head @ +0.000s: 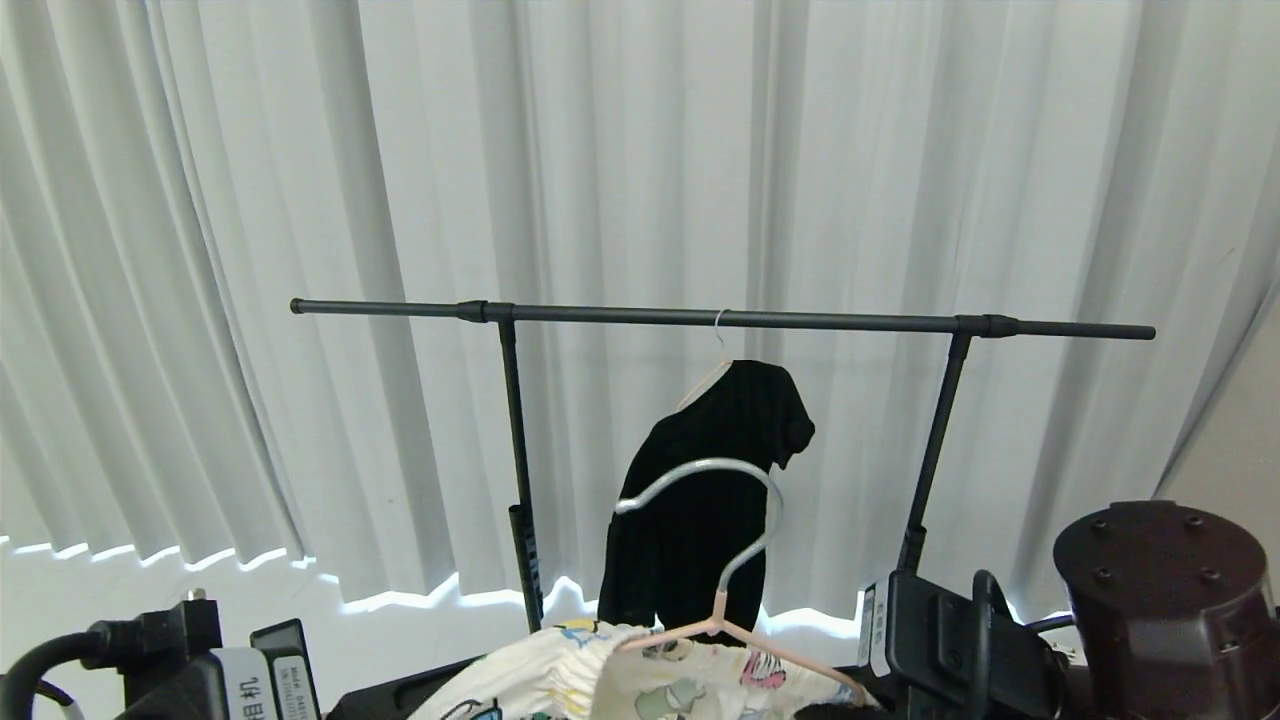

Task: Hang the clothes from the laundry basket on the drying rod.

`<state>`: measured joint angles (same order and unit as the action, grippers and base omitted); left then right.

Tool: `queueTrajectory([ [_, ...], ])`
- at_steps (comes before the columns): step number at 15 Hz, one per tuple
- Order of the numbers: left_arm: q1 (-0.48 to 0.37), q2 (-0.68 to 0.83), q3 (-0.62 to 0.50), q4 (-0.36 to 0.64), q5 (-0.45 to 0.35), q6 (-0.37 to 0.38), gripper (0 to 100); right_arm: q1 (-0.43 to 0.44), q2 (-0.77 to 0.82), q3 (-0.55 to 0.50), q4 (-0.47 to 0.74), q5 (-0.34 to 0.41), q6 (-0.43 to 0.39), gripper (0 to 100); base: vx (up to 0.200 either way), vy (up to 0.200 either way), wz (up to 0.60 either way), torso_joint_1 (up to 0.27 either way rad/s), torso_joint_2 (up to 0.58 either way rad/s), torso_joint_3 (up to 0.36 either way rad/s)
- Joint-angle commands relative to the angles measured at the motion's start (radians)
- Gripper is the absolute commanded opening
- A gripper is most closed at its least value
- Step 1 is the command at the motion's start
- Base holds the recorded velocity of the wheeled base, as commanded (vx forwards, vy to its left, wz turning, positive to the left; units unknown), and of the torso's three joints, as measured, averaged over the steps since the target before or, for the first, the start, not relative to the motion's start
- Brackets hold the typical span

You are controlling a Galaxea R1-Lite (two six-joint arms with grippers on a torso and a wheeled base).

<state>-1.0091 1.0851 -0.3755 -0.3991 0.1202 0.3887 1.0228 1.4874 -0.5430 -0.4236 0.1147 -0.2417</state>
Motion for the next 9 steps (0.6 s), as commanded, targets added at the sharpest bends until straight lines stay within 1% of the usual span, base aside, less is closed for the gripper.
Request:
queueTrajectory([
  [1, 0.0, -0.001, 0.006, 0.002, 0.001, -0.002, 100, -0.004, -0.001, 0.001, -0.017, 0.0, -0.001, 0, 0.0, 0.0, 0.0, 0.0, 0.0, 0.0],
  [4, 0.004, -0.024, 0.014, 0.0, 0.001, -0.01, 100, -0.035, -0.012, 0.001, -0.075, -0.036, -0.001, 0, 0.0, 0.0, 0.0, 0.0, 0.0, 0.0],
  [6, 0.043, -0.042, 0.024, 0.0, 0.012, -0.011, 100, -0.059, -0.026, 0.001, -0.096, -0.041, -0.005, 0, 0.0, 0.0, 0.0, 0.0, 0.0, 0.0],
  [7, 0.072, -0.056, 0.027, 0.0, 0.012, -0.011, 100, -0.079, -0.036, 0.001, -0.098, -0.041, -0.021, 0, 0.0, 0.0, 0.0, 0.0, 0.0, 0.0],
  [9, 0.104, -0.093, 0.053, 0.002, 0.012, -0.01, 100, -0.133, -0.053, 0.005, -0.098, -0.038, -0.068, 0, 0.0, 0.0, 0.0, 0.0, 0.0, 0.0],
])
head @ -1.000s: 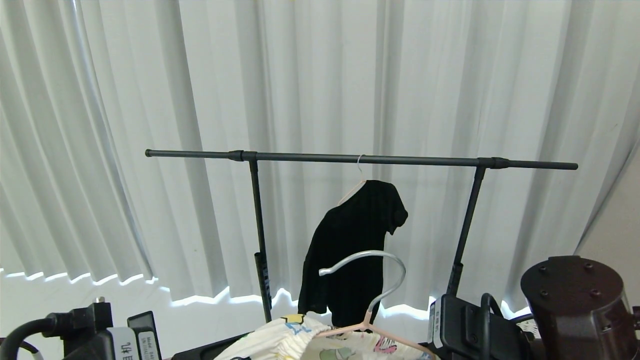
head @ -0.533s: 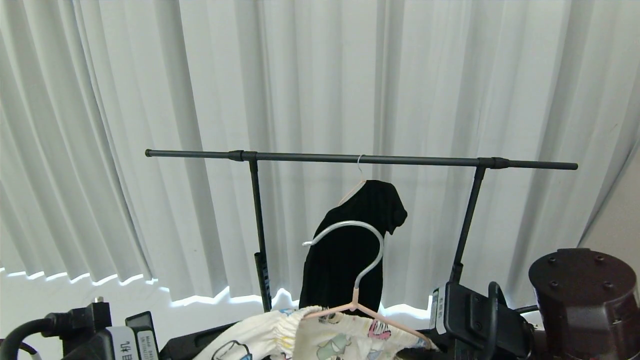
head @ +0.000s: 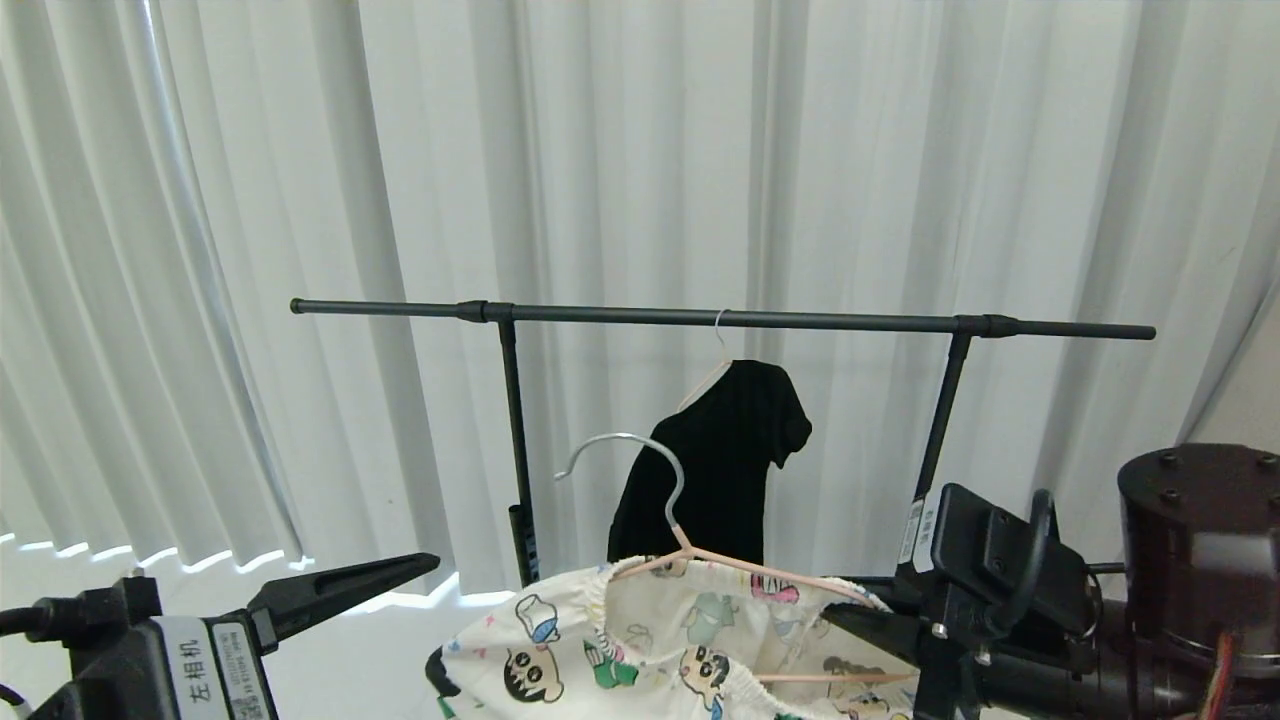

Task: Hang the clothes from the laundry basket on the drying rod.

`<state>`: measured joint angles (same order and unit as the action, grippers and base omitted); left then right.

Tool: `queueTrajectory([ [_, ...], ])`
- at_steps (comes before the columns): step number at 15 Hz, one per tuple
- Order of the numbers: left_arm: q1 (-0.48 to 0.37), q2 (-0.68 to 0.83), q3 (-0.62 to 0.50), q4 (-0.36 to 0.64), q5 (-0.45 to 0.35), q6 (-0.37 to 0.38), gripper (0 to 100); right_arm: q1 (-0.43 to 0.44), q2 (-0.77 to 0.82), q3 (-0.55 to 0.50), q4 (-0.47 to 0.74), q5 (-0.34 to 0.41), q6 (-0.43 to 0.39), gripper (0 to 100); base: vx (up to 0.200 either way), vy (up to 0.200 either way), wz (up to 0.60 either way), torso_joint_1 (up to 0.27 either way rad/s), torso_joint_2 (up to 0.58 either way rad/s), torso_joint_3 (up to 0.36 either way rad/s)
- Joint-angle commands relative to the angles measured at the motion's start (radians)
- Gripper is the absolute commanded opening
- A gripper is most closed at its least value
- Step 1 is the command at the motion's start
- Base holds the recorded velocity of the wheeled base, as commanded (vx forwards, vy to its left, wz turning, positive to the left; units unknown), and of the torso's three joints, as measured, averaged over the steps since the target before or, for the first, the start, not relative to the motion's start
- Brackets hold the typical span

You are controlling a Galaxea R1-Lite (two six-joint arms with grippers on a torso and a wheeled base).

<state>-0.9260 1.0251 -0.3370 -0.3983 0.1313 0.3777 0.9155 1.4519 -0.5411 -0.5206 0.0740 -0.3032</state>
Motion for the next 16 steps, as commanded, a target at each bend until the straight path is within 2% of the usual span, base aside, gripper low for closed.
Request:
queueTrajectory([
  [1, 0.032, -0.048, 0.035, 0.001, 0.001, 0.003, 100, -0.041, -0.024, 0.003, -0.001, 0.003, -0.017, 0, 0.0, 0.0, 0.0, 0.0, 0.0, 0.0],
  [4, 0.164, -0.037, 0.121, 0.003, -0.004, 0.004, 100, -0.052, -0.045, 0.003, -0.002, 0.003, -0.017, 0, 0.0, 0.0, 0.0, 0.0, 0.0, 0.0],
  [5, 0.22, 0.023, 0.135, 0.003, -0.005, -0.002, 100, -0.052, -0.059, 0.003, -0.002, 0.004, -0.02, 0, 0.0, 0.0, 0.0, 0.0, 0.0, 0.0],
  [8, 0.309, 0.112, 0.145, 0.003, -0.007, -0.066, 100, -0.05, -0.09, 0.0, -0.004, 0.007, -0.022, 0, 0.0, 0.0, 0.0, 0.0, 0.0, 0.0],
  [10, 0.319, 0.205, 0.164, 0.001, -0.015, -0.118, 100, -0.05, -0.128, 0.003, -0.004, 0.012, -0.02, 0, 0.0, 0.0, 0.0, 0.0, 0.0, 0.0],
  [12, 0.322, 0.273, 0.15, -0.001, -0.015, -0.201, 100, -0.05, -0.166, 0.003, -0.002, 0.012, -0.022, 0, 0.0, 0.0, 0.0, 0.0, 0.0, 0.0],
  [13, 0.323, 0.282, 0.141, -0.001, -0.015, -0.232, 100, -0.049, -0.18, 0.003, -0.001, 0.012, -0.022, 0, 0.0, 0.0, 0.0, 0.0, 0.0, 0.0],
  [14, 0.323, 0.291, 0.128, -0.001, -0.015, -0.293, 100, -0.046, -0.212, 0.007, 0.005, 0.012, -0.03, 0, 0.0, 0.0, 0.0, 0.0, 0.0, 0.0],
  [16, 0.332, 0.294, 0.125, -0.001, -0.015, -0.336, 100, -0.043, -0.243, 0.013, 0.031, 0.013, -0.033, 0, 0.0, 0.0, 0.0, 0.0, 0.0, 0.0],
])
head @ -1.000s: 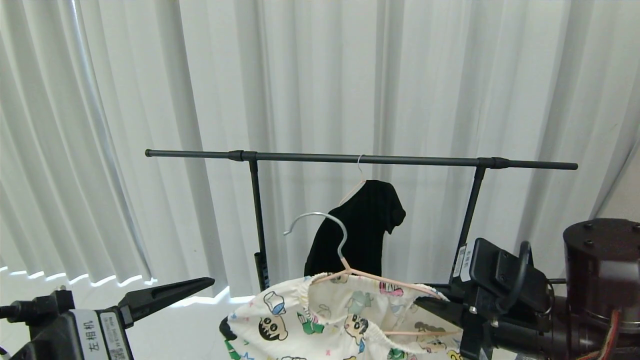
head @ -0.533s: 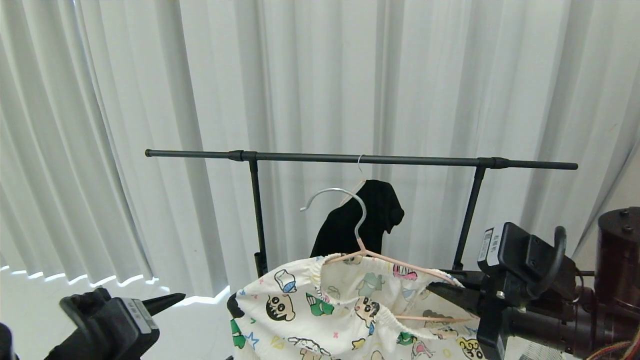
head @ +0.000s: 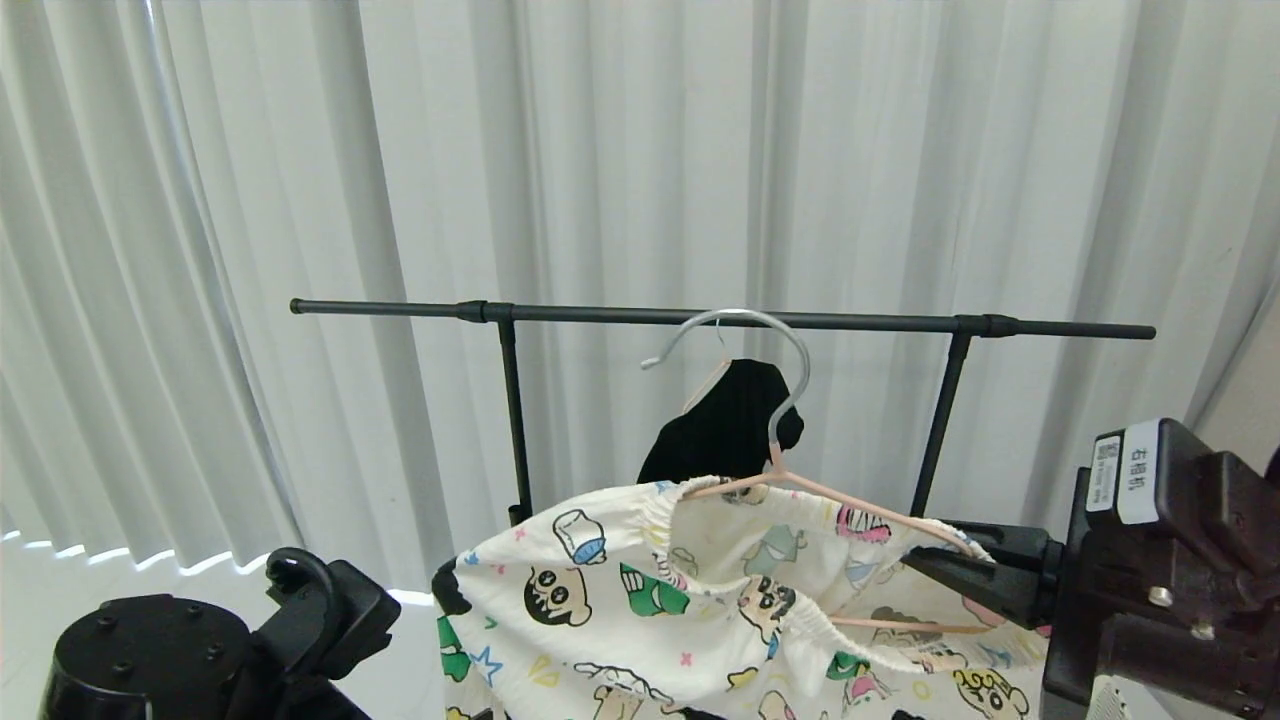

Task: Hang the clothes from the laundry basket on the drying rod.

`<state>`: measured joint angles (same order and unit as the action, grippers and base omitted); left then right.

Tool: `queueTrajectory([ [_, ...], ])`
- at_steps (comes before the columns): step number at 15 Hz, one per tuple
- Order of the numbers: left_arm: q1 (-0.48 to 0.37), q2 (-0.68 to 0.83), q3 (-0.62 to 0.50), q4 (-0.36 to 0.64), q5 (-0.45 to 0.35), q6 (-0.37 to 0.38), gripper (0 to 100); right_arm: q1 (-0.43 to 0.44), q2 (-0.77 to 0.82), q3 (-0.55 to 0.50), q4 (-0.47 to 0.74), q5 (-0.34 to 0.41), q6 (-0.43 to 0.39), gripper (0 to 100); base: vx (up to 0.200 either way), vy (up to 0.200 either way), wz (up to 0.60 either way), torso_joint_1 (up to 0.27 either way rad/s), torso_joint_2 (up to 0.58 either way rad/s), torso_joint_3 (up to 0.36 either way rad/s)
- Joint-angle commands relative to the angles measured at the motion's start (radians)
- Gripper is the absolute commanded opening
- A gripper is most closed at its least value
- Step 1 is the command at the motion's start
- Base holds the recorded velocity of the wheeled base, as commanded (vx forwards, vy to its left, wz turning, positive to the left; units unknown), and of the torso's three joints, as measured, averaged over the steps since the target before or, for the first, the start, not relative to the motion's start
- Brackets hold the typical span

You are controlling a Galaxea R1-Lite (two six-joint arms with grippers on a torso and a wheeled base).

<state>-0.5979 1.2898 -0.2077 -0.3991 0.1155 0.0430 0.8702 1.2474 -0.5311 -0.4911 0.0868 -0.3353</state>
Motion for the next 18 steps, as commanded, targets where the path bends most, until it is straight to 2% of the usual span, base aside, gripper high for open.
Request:
queueTrajectory([
  [1, 0.018, 0.029, -0.004, 0.0, 0.001, -0.006, 100, 0.003, -0.043, 0.005, 0.008, 0.001, -0.001, 0, 0.0, 0.0, 0.0, 0.0, 0.0, 0.0],
  [3, 0.061, 0.034, -0.018, 0.0, 0.001, -0.008, 100, 0.004, -0.045, 0.006, 0.006, 0.002, -0.001, 0, 0.0, 0.0, 0.0, 0.0, 0.0, 0.0],
  [7, 0.041, 0.043, -0.024, -0.069, -0.033, -0.006, 100, 0.021, -0.045, 0.005, 0.006, 0.001, -0.001, 0, 0.0, 0.0, 0.0, 0.0, 0.0, 0.0],
  [8, 0.043, 0.049, -0.024, -0.083, -0.04, -0.008, 0, 0.023, -0.045, 0.005, 0.006, -0.001, -0.001, 0, 0.0, 0.0, 0.0, 0.0, 0.0, 0.0],
  [11, 0.079, 0.063, -0.019, -0.087, -0.036, -0.005, 0, 0.021, -0.052, 0.006, 0.006, -0.006, 0.001, 0, 0.0, 0.0, 0.0, 0.0, 0.0, 0.0],
  [15, 0.247, 0.06, 0.014, -0.087, -0.031, 0.002, 0, 0.019, -0.057, 0.005, 0.006, -0.009, 0.006, 0, 0.0, 0.0, 0.0, 0.0, 0.0, 0.0],
  [18, 0.245, 0.048, 0.04, -0.087, 0.03, 0.003, 0, 0.019, -0.059, 0.003, 0.006, -0.01, 0.013, 0, 0.0, 0.0, 0.0, 0.0, 0.0, 0.0],
])
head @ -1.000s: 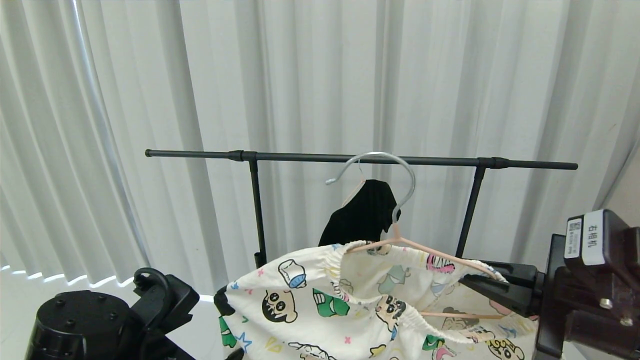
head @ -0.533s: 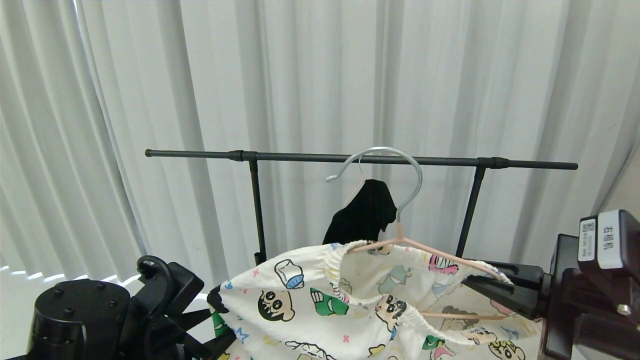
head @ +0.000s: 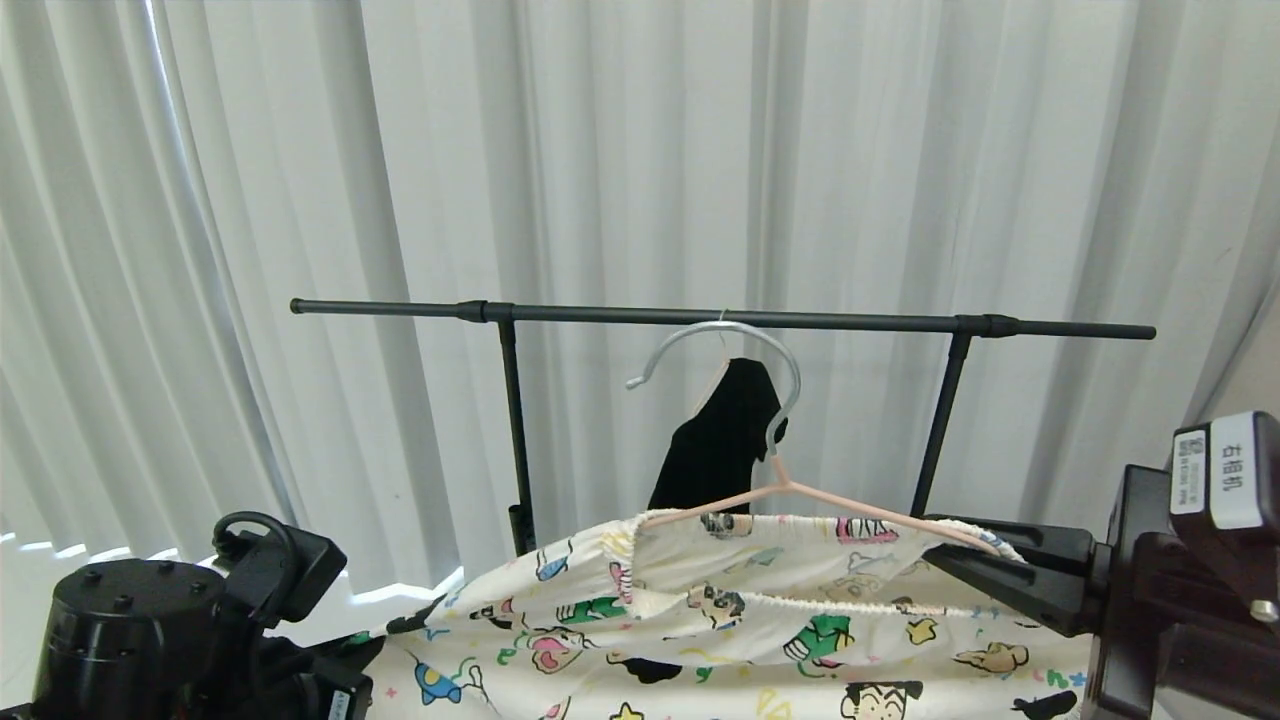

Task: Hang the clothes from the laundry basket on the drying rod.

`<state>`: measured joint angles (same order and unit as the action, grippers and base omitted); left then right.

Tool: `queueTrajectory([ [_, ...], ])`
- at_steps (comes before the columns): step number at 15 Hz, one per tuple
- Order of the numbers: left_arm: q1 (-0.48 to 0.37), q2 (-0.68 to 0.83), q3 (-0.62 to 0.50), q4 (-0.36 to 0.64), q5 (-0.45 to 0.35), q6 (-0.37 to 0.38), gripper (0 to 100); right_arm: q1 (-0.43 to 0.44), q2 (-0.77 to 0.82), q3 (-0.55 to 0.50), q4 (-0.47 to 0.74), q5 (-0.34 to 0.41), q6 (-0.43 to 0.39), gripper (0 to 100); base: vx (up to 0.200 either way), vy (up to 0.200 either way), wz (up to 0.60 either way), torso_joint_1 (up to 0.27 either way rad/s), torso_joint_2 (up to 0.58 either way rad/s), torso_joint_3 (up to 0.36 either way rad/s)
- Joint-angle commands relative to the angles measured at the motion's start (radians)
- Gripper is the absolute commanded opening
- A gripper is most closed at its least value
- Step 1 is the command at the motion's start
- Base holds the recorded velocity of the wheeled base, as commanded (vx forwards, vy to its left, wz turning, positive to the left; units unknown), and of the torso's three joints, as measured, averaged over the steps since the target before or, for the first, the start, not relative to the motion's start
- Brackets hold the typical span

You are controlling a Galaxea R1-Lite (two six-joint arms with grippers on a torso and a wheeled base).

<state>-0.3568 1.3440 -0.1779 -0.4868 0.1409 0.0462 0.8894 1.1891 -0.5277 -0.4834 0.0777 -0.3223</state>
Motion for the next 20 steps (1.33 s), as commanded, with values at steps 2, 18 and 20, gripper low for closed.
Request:
queueTrajectory([
  [2, -0.025, -0.051, 0.014, -0.001, 0.009, 0.0, 0, 0.0, 0.001, 0.002, -0.001, -0.001, 0.003, 0, 0.0, 0.0, 0.0, 0.0, 0.0, 0.0],
  [18, -0.171, -0.457, 0.055, 0.001, -0.018, 0.009, 100, -0.145, 0.004, 0.075, -0.004, -0.073, 0.129, 0, 0.0, 0.0, 0.0, 0.0, 0.0, 0.0],
  [20, -0.172, -0.456, 0.054, 0.001, -0.02, 0.032, 100, -0.196, -0.002, 0.072, -0.006, -0.073, 0.143, 0, 0.0, 0.0, 0.0, 0.0, 0.0, 0.0],
])
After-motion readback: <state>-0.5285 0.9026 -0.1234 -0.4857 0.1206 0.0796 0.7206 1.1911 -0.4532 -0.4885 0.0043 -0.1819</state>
